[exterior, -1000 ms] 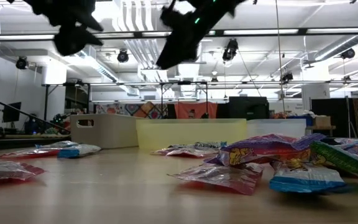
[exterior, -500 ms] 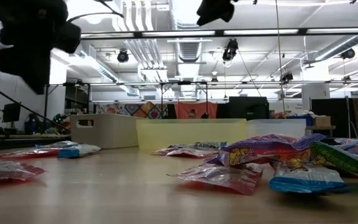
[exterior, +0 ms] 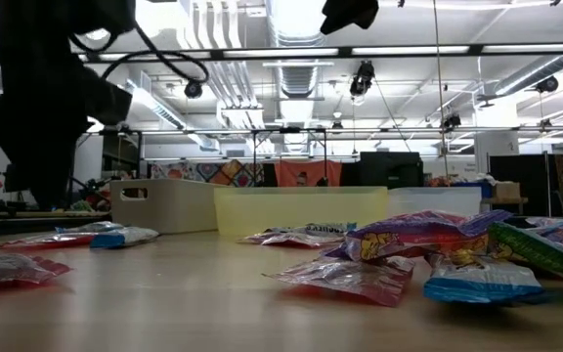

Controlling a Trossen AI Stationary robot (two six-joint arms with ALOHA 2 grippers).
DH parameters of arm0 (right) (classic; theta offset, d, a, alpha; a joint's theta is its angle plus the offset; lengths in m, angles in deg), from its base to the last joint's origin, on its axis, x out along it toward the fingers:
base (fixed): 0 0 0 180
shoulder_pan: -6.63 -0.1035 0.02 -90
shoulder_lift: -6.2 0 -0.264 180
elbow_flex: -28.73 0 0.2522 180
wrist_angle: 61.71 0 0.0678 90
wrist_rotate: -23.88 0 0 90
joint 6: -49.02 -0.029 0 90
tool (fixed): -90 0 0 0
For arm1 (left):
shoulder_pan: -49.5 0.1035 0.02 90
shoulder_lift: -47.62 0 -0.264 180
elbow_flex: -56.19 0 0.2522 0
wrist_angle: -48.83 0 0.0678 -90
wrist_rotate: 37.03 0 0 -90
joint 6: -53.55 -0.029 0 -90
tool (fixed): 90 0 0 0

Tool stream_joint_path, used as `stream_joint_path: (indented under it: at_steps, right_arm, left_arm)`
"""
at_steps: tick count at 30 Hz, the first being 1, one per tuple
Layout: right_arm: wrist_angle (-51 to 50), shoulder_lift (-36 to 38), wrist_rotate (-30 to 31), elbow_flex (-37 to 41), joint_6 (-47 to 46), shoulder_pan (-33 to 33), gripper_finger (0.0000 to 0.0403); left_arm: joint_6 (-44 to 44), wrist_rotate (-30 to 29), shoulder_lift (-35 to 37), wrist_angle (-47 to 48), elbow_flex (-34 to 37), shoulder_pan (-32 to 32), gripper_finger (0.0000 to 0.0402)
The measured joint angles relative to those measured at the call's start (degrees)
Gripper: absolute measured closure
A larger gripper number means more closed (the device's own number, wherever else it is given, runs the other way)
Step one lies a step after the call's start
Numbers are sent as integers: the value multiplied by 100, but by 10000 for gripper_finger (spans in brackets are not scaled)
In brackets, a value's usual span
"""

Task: Sort candy
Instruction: Put the red candy into the transparent bin

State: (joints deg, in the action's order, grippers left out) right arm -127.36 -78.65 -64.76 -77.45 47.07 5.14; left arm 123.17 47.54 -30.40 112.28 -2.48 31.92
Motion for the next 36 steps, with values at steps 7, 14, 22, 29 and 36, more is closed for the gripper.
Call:
stream_joint_path:
  at_steps: [7,14,22,29,36]
  right_arm:
    - [-93,-42,0,2,-19,-7,220]
    - [-95,-42,1,2,-21,-4,220]
    - [-99,-42,1,2,-22,-4,220]
    - [-102,-44,2,22,-23,-4,220]
    - [-133,-44,1,59,-107,-24,220]
  left_arm:
    - [-12,-180,-509,-287,-3,2,179]
    - [-28,-275,-843,-385,-7,-2,176]
    - [-82,-306,-1097,-474,8,-2,207]
    - [-140,-282,-1305,-696,20,-4,269]
    - [-161,-257,-1250,-767,28,-43,383]
